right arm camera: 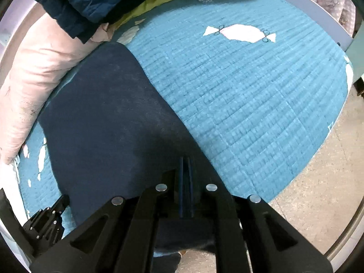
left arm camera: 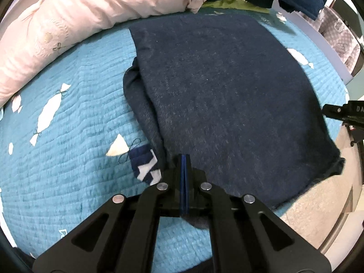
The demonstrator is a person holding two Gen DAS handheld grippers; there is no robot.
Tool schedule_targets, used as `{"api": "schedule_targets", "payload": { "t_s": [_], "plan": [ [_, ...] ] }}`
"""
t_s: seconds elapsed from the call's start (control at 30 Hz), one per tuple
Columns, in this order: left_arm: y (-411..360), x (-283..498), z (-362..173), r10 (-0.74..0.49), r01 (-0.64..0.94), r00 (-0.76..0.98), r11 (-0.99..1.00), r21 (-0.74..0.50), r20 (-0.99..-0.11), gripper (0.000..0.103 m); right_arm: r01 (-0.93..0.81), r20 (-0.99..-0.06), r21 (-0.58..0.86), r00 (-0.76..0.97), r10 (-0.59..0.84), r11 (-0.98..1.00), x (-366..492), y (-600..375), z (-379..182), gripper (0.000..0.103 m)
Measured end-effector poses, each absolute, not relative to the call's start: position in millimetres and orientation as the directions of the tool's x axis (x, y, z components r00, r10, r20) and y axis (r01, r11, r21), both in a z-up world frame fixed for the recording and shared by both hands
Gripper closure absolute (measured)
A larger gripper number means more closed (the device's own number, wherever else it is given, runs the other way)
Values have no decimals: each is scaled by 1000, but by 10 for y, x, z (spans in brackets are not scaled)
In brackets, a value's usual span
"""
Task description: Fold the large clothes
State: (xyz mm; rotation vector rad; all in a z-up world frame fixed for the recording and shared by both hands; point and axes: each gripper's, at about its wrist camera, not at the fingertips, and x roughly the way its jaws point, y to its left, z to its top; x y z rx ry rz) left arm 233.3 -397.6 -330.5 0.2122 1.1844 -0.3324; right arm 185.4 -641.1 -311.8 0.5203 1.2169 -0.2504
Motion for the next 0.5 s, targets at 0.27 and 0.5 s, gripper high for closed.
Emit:
{"api": "schedule_targets", "payload": {
  "t_s": [0.27, 0.5],
  "plan": [
    [-4234, 2084, -3229, -253, 434, 278, 894, -114, -927, 101, 341, -922, 329, 316, 222, 880, 1721, -5790, -3226, 97],
    [-4324, 1981, -3445, -220, 484, 285, 873, -58, -933, 102, 392, -917, 358, 319, 240, 847, 1515, -5964, -3440, 103]
  ]
}}
